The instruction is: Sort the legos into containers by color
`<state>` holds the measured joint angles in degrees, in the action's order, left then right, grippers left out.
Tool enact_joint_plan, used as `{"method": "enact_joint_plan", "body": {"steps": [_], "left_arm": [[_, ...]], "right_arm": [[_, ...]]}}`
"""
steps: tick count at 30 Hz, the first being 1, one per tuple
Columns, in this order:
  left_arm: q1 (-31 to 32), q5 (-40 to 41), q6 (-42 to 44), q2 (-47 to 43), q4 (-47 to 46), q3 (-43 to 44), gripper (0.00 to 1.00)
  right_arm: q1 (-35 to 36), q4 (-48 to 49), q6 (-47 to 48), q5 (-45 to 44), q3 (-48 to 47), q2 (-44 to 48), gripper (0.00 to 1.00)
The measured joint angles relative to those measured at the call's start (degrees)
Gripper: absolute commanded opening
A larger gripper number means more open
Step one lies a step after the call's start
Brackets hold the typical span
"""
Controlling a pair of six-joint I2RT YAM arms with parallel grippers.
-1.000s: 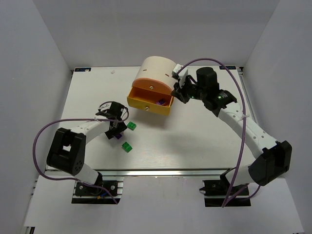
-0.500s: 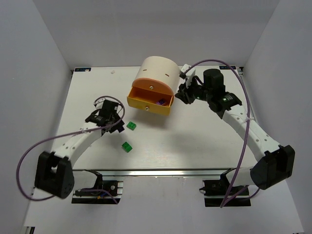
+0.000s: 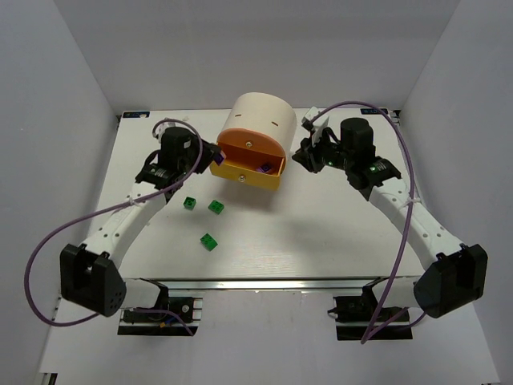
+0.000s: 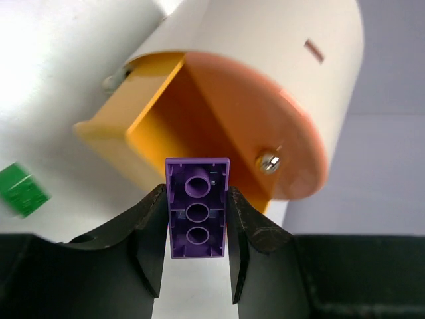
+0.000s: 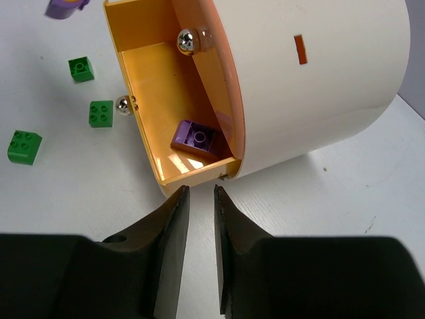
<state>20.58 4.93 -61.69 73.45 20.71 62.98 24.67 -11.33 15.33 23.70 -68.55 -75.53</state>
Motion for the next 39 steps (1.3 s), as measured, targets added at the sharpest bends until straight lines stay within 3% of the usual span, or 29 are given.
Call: {"method": "enact_joint_plan", "body": {"steps": [6, 7, 11, 14, 17, 20, 22, 23, 24, 25, 26, 27, 30, 34, 37, 39], "left_arm": [[0.0, -1.4, -4.7, 10.6, -4.6, 7.2, 0.03], [0.0, -1.7, -5.2, 12.2, -4.8, 8.5, 0.18], [0.0, -2.8, -5.9, 14.5, -5.7, 10.0, 0.52], [0.0, -3.5, -6.3, 14.3, -6.2, 10.0, 0.64], [0.0, -4.0, -6.6, 14.0, -6.2, 10.0, 0.69], [0.0, -4.4, -6.8, 13.4, -6.2, 9.8, 0.69], [0.0, -5.0, -6.8, 12.9, -6.2, 9.8, 0.61], [0.0, -5.2, -6.8, 12.7, -6.2, 9.8, 0.54], [0.0, -5.4, -6.6, 12.3, -6.3, 9.8, 0.30], [0.0, -5.5, -6.1, 11.8, -6.3, 9.7, 0.19], [0.0, -5.6, -5.6, 11.3, -6.3, 9.7, 0.09], [0.0, -5.6, -4.7, 10.6, -6.4, 9.5, 0.00], [-0.2, -5.1, -1.0, 6.4, -6.6, 7.0, 0.00], [-0.2, -1.5, 2.8, -4.8, -4.0, 0.2, 0.31], [-0.2, 1.6, 4.3, -15.0, -1.4, -5.7, 0.48], [-0.2, 3.3, 4.5, -21.4, 0.4, -10.2, 0.53]], "right_arm": [[-0.3, 1.2, -0.4, -1.1, 1.8, 1.5, 0.30], [-0.3, 1.2, -0.4, -1.1, 2.1, 1.6, 0.32], [-0.3, 1.6, -0.4, -1.2, 3.0, 2.4, 0.34], [-0.3, 2.1, -0.4, -1.2, 3.5, 2.6, 0.36], [-0.3, 2.1, -0.3, -0.7, 3.6, 2.7, 0.42], [-0.3, 2.1, 0.4, 1.3, 3.6, 2.5, 0.48], [-0.3, 1.7, 2.0, 4.3, 3.4, 1.9, 0.47], [-0.3, 1.0, 4.1, 6.6, 3.0, 1.2, 0.41], [-0.3, 0.4, 6.5, 9.4, 2.6, 0.4, 0.30], [-0.3, -0.4, 9.3, 12.7, 2.3, -0.6, 0.07], [-0.2, -0.8, 12.3, 15.1, 2.3, -1.3, 0.00], [0.0, -1.5, 15.1, 17.9, 2.3, -2.3, 0.00], [1.8, -2.1, 21.3, 21.5, 2.0, -5.8, 0.00], [6.5, -3.2, 25.7, 18.3, -4.1, -14.4, 0.00], [9.4, -4.1, 27.1, 13.6, -9.1, -19.4, 0.00], [11.5, -4.7, 27.4, 9.8, -10.4, -20.4, 0.00]]}}
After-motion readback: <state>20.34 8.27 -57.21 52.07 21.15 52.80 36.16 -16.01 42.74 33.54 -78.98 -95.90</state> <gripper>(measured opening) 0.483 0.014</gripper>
